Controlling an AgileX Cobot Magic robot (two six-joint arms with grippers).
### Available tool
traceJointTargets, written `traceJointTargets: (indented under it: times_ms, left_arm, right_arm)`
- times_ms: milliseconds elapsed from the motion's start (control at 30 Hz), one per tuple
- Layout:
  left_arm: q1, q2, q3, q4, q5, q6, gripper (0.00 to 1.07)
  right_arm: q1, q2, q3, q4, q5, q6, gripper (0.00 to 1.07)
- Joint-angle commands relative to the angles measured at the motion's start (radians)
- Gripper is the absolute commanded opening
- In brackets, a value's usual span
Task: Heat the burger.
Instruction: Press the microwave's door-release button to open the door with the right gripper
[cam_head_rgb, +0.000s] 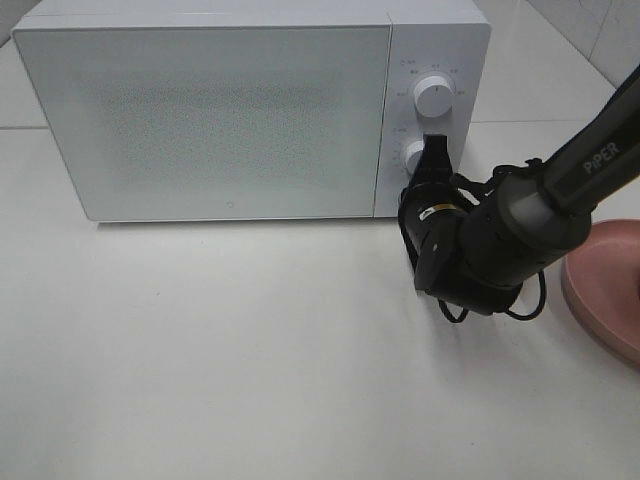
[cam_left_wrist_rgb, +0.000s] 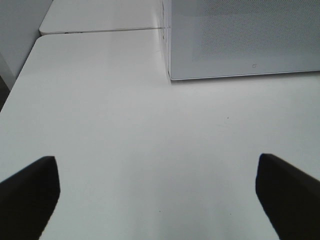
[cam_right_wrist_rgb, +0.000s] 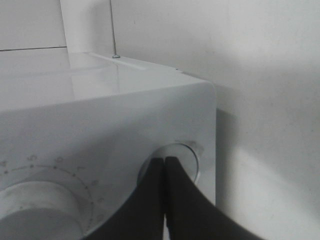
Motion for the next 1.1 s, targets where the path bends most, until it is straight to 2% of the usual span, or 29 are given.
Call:
traceJointTargets:
  times_ms: [33, 667, 1100]
  left_arm:
    - [-0.006, -0.02, 0.002, -0.005, -0.004, -0.001, 1.0]
    - [-0.006, -0.02, 0.002, -0.005, -0.004, -0.001, 1.0]
    - [-0.006, -0.02, 0.002, -0.006, -0.004, -0.001, 1.0]
  right_arm:
    - [-0.003, 0.001, -0.02, 0.0, -0.017, -0.018, 0.0]
    - [-0.004, 0.011, -0.057, 0.002, -0.056, -0.019, 0.0]
    - [-0.028, 0.062, -0.19, 0.059, -0.196, -0.112, 0.0]
